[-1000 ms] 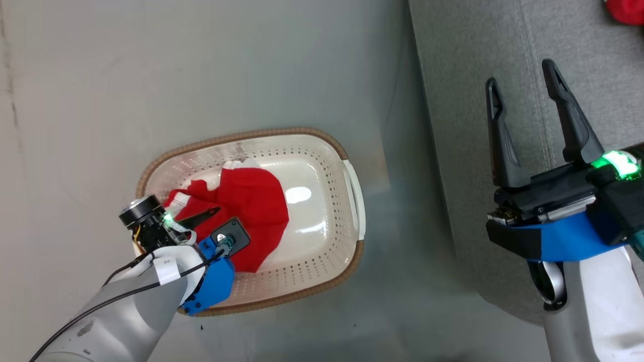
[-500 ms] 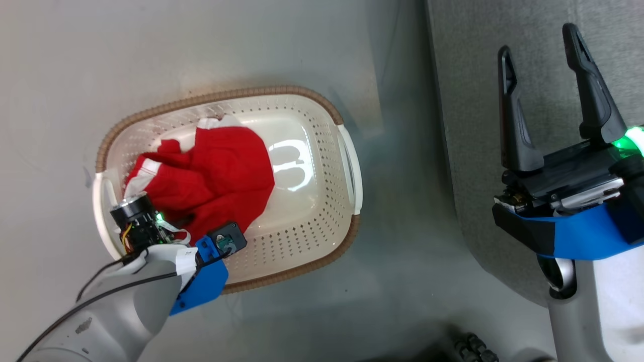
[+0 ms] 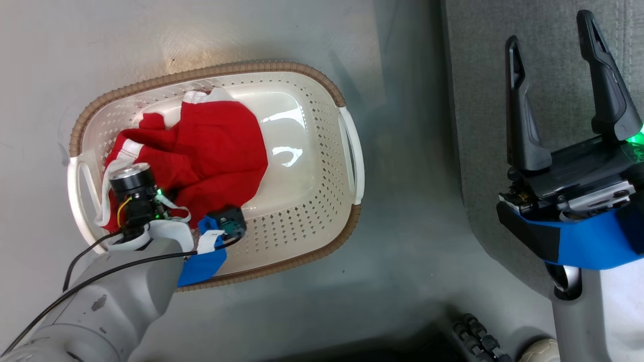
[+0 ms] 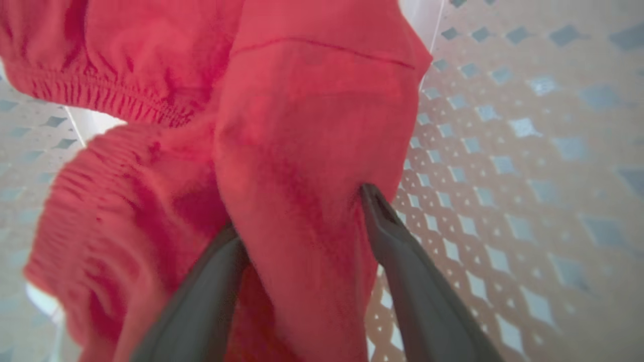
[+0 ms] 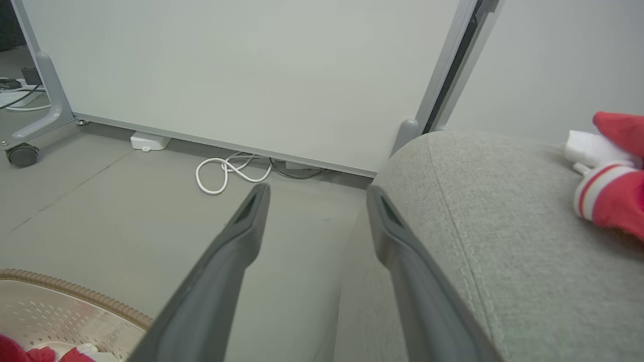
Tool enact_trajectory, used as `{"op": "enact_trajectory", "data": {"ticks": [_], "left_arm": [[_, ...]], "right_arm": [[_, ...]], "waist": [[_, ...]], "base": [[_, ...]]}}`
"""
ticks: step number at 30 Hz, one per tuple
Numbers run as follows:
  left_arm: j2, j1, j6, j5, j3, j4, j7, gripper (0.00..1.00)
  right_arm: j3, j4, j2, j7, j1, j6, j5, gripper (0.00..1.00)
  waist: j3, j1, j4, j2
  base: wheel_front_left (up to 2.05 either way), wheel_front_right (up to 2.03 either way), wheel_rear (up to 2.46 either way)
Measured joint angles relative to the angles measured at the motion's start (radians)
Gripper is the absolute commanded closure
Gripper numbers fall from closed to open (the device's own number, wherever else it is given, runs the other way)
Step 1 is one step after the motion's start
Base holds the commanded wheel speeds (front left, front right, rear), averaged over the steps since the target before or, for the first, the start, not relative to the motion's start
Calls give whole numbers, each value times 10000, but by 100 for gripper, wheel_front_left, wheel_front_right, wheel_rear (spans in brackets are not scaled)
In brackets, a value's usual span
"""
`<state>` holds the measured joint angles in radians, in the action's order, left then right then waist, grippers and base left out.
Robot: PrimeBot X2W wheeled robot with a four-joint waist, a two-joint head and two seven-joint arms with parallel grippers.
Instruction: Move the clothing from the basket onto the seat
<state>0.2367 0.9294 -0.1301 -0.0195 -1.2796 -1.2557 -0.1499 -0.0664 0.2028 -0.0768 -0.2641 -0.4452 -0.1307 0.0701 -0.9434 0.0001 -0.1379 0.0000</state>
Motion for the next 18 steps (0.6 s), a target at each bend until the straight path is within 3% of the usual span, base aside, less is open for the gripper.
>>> {"op": "enact_trajectory", "data": {"ticks": [5,8,9,18], "left_arm": [[-309,176,0,-54,0,-148,-159,0],[-372,210,0,-102,0,-217,-247,95],[-395,225,0,-132,0,-234,-267,100],[-464,344,0,58,0,-293,-167,100]], "right_arm": [[79,84,12,0,36,0,100,0],[104,142,15,-2,54,0,171,0],[113,161,15,0,68,0,174,0],[226,188,4,0,90,0,311,0]], "waist": [[-169,0,42,0],[-242,0,68,0],[-265,0,77,0],[-257,-1,236,0]], "base": [[0,0,0],[0,0,0],[0,0,0],[0,0,0]]}}
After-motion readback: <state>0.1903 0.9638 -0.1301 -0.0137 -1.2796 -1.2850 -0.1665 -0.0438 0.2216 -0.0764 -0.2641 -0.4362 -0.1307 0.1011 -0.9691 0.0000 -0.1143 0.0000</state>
